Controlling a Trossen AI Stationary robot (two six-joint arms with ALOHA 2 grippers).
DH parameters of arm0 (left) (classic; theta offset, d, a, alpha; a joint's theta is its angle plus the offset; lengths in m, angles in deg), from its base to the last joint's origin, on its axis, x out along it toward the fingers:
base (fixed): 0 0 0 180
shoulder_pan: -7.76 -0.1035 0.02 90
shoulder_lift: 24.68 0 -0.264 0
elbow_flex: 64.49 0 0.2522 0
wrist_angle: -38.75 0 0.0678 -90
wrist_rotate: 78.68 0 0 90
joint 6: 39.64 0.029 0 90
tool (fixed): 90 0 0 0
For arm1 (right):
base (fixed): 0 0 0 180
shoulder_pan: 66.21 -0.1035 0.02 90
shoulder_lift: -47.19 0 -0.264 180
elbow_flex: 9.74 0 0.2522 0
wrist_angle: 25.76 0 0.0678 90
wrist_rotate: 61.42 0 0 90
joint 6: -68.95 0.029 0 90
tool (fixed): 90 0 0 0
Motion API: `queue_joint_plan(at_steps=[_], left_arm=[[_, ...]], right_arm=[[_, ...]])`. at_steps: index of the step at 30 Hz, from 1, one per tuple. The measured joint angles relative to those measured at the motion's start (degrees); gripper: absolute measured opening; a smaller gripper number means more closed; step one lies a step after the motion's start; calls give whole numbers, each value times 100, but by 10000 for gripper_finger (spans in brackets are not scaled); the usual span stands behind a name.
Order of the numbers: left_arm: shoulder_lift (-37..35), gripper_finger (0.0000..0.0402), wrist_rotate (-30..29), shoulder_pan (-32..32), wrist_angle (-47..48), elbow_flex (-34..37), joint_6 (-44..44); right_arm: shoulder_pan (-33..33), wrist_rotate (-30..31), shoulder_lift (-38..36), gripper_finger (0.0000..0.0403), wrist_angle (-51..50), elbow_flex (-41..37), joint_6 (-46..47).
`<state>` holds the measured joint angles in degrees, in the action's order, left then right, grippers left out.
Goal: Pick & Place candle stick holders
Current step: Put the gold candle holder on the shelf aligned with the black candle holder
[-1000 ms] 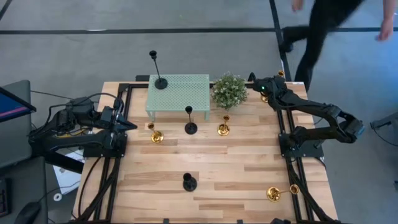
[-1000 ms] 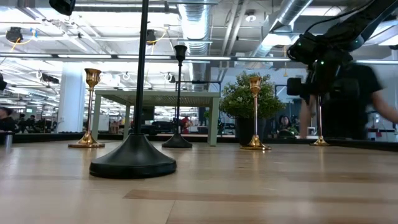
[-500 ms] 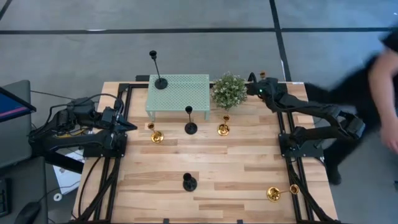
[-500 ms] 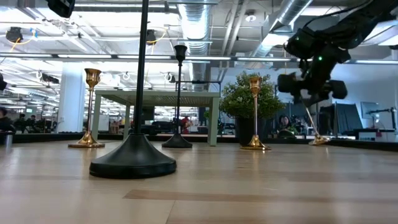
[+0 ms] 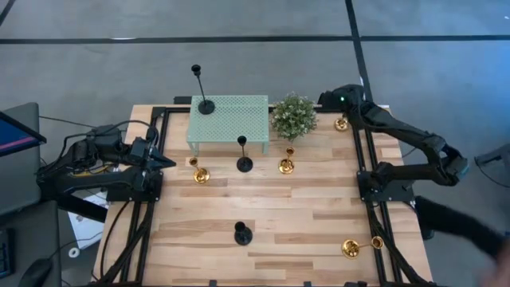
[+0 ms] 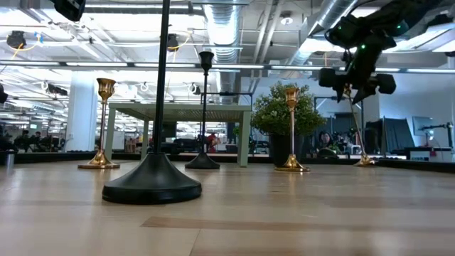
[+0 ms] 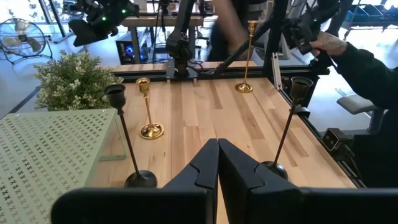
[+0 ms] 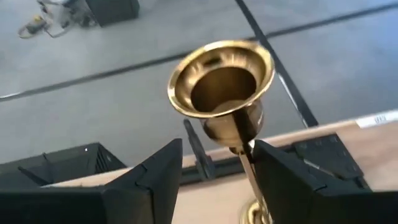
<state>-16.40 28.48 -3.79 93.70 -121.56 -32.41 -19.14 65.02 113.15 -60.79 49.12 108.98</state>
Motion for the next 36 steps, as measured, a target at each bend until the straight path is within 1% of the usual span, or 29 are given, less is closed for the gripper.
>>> queue_joint_plan(at_steps=[3,7,10,14,21,27,32,36], left_arm=[[0,10,-1,0,7,0,0],[0,10,0,0,20,0,0],[0,10,0,0,22,0,0],[0,10,-1,2,22,0,0],[0,10,1,2,22,0,0],[0,10,0,2,22,0,0],[0,10,0,0,38,0,0],[0,10,-1,1,51,0,0]], right_arm=[[27,-249,13,202,-153,7,39],[-30,-296,15,214,-306,-27,28],[-55,-273,15,219,-560,-28,6],[-52,-19,15,216,-881,-28,-11],[-44,164,15,198,-747,-32,-5],[-42,400,22,168,-522,-32,53],[-44,622,233,146,-506,-34,29],[-44,923,458,142,-532,-36,-9]])
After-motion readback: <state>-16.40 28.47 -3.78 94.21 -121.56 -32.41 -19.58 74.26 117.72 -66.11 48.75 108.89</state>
